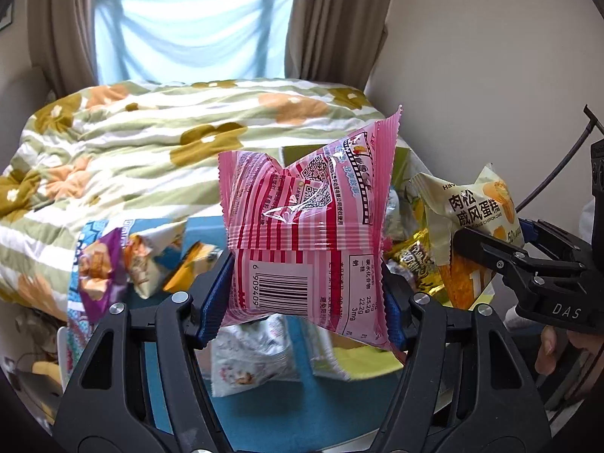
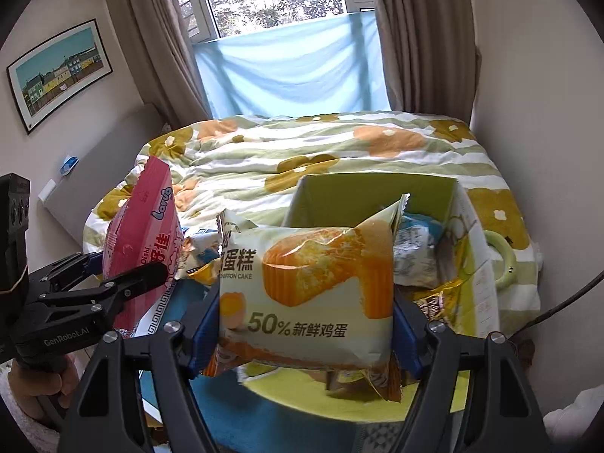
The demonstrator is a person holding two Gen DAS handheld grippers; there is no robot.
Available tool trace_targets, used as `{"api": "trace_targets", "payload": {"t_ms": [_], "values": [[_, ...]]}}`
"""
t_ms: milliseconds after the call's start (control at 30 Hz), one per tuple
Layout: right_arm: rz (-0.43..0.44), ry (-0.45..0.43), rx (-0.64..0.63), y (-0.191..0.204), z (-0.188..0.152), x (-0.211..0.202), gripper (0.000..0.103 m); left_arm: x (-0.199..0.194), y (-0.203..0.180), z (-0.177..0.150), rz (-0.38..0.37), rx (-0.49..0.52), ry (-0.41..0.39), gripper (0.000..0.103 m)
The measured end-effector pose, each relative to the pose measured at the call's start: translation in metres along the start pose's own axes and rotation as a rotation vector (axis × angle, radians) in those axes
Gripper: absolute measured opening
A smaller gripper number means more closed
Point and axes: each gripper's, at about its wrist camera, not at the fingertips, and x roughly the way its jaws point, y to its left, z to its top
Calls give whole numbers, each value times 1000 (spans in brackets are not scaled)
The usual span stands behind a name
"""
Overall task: Organize snacks
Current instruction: 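Carry both bags over the box and release them inside with both grippers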
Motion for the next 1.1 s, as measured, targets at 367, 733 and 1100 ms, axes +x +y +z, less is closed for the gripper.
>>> {"api": "trace_targets", "payload": {"t_ms": [367,733,1100], "values": [[-46,20,100,-80,29,18,72,108,-53,55,-8,88,148,65],[-61,80,201,-112,41,53,72,152,-64,73,19,136,190,102],[-19,128,195,-110,47,77,72,110,-27,46,6,42,166,102]]}}
